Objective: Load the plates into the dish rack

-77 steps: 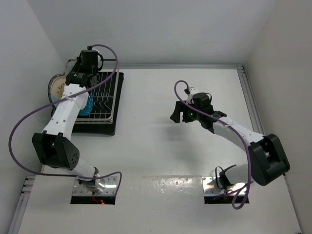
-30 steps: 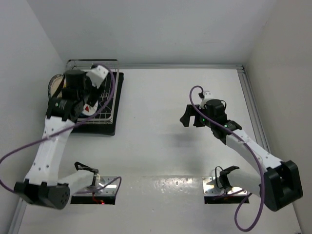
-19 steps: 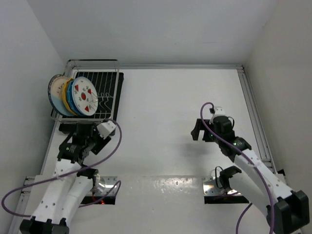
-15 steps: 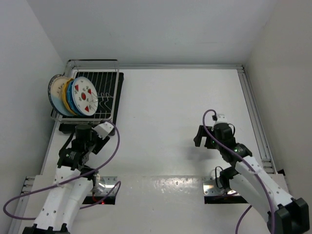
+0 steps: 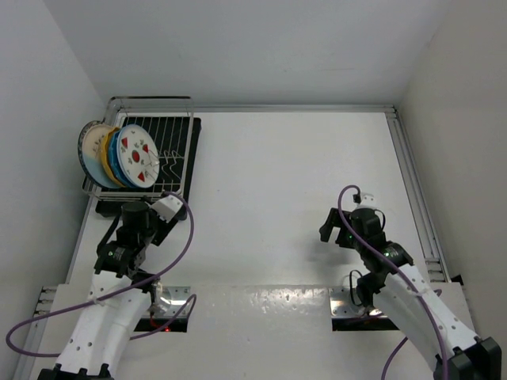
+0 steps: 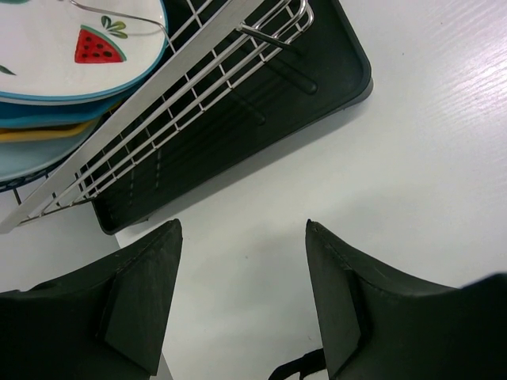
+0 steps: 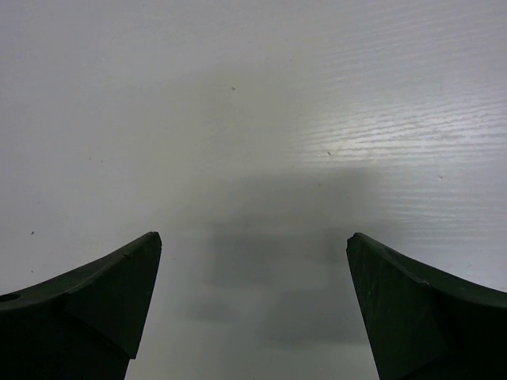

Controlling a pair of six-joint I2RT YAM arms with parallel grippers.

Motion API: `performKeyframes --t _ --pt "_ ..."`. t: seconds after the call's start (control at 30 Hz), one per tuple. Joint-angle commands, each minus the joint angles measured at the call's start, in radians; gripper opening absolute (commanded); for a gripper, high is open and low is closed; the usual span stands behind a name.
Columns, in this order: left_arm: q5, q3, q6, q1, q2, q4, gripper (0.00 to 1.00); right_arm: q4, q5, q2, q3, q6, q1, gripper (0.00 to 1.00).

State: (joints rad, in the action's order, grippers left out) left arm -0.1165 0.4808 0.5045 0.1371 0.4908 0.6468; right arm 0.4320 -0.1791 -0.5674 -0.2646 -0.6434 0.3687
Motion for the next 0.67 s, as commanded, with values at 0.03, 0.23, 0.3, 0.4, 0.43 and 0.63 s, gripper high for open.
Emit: performKeyframes --t 0.03,0.23,0.3,0.4,0.43,0.63 --pt "0.011 -0.005 -0.001 0.006 -0.015 -0.035 0.68 0.004 -0.039 0.021 0.019 -0.027 0.002 1.00" --pt "0.020 -0.015 -0.001 -0.004 -0.034 -0.035 0.68 -0.004 -0.031 0.026 0.019 -0.027 0.001 1.00" --pt "0.020 -0.015 -0.001 -0.004 -0.034 -0.035 0.68 -0.007 -0.034 0.020 0.015 -0.028 -0.001 1.00" --pt "0.020 -0.015 -0.001 -0.004 -0.043 -0.035 0.68 -0.024 -0.031 0.017 0.013 -0.022 -0.001 1.00" --pt "0.020 -0.015 -0.001 -0.004 -0.043 -0.035 0.68 -0.026 -0.030 0.020 0.013 -0.022 -0.002 1.00" --pt "0.029 -0.015 0.008 -0.004 -0.043 -0.044 0.68 -0.067 -0.074 0.040 0.028 -0.055 0.001 1.00"
